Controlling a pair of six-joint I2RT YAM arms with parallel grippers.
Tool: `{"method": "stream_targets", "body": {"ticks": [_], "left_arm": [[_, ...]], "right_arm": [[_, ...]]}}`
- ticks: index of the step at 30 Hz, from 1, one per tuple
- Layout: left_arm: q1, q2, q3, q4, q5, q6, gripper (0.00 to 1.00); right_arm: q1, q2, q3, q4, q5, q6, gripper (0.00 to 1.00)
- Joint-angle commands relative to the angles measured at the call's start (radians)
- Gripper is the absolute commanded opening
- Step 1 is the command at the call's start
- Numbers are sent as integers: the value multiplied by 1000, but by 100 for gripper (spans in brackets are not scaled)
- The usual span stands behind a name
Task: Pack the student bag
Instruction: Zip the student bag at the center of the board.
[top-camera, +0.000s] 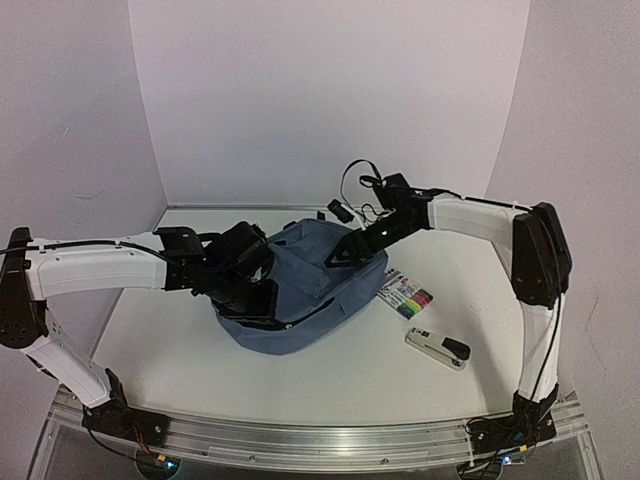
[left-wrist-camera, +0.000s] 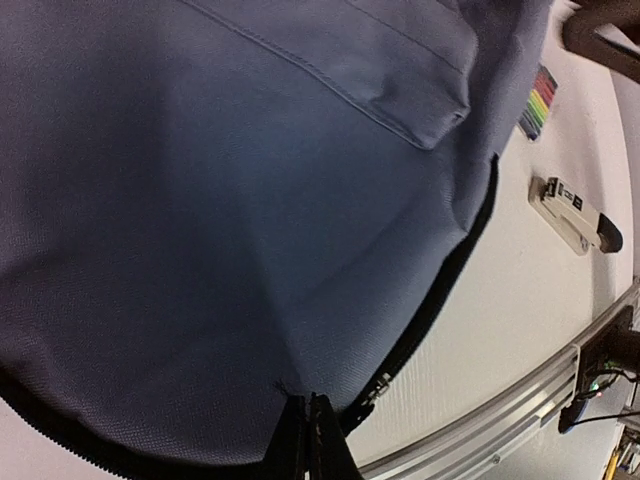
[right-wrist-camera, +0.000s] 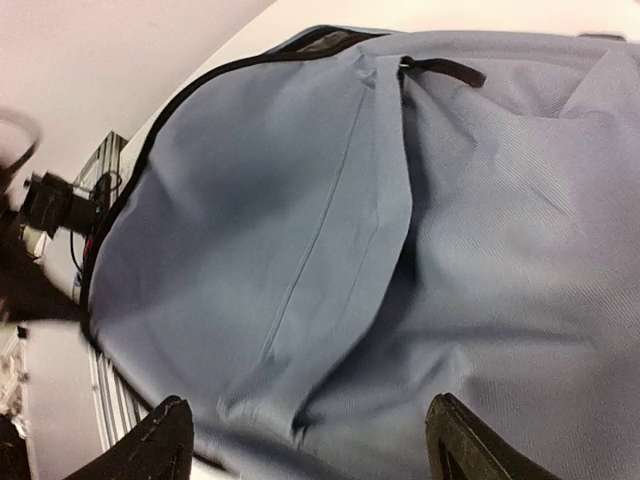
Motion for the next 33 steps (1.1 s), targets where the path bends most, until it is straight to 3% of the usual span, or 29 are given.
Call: {"method": "stream_targets", "body": {"ticks": [1, 14, 22, 26, 29, 33], "left_arm": [[13, -47, -45, 92, 5, -113, 0], [13, -91, -103, 123, 4, -196, 0], [15, -156, -153, 130, -25, -241, 0], [15, -137, -141, 137, -8, -222, 0], [16, -120, -127, 143, 2, -206, 0], [16, -135, -120, 107, -13, -219, 0]], "right_arm": [[70, -93, -80, -12, 11, -201, 80], [223, -118, -251, 195, 112, -494, 78], [257, -131, -317, 199, 211, -688, 68], [263, -173, -324, 203, 210, -708, 61], [285, -167, -321, 206, 251, -737, 47], [288, -133, -276, 202, 339, -686, 2]]}}
